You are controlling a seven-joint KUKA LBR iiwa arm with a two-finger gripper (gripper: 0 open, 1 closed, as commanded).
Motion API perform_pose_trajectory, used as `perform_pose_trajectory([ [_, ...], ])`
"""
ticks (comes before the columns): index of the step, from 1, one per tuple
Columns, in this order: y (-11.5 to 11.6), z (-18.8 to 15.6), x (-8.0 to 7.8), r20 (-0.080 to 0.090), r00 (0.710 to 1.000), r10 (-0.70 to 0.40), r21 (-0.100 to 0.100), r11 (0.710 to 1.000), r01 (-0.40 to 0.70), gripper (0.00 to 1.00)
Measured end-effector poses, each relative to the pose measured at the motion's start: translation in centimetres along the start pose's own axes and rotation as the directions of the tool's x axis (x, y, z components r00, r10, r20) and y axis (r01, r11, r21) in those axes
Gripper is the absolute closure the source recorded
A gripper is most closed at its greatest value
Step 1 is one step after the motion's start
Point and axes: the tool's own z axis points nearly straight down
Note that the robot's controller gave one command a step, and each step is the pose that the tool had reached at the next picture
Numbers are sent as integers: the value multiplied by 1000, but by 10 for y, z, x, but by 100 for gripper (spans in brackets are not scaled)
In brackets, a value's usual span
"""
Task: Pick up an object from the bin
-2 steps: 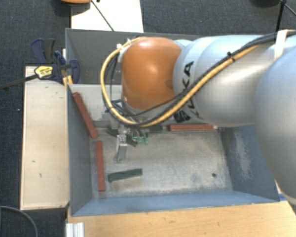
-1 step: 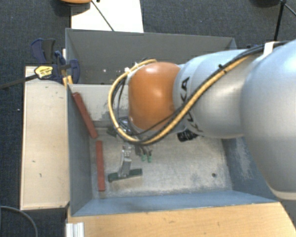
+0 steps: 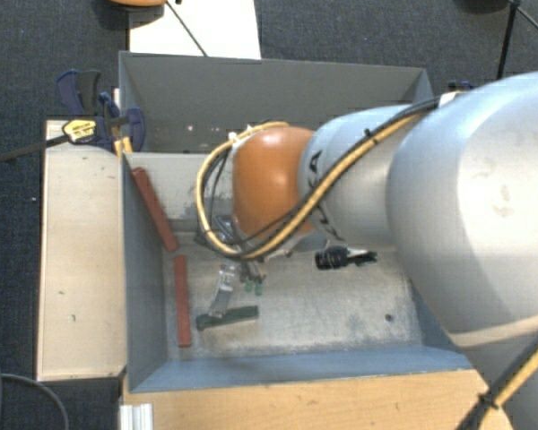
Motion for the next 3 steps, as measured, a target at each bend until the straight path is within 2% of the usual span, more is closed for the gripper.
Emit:
perform_pose_trajectory([
  [1, -47, 14, 25, -3, 981, -196, 1, 981, 196, 0],
  [2, -69, 16, 40, -2, 972, -237, 1, 972, 237, 0],
  [3, -92, 3, 39, -1, 969, -247, 1, 969, 247, 0],
])
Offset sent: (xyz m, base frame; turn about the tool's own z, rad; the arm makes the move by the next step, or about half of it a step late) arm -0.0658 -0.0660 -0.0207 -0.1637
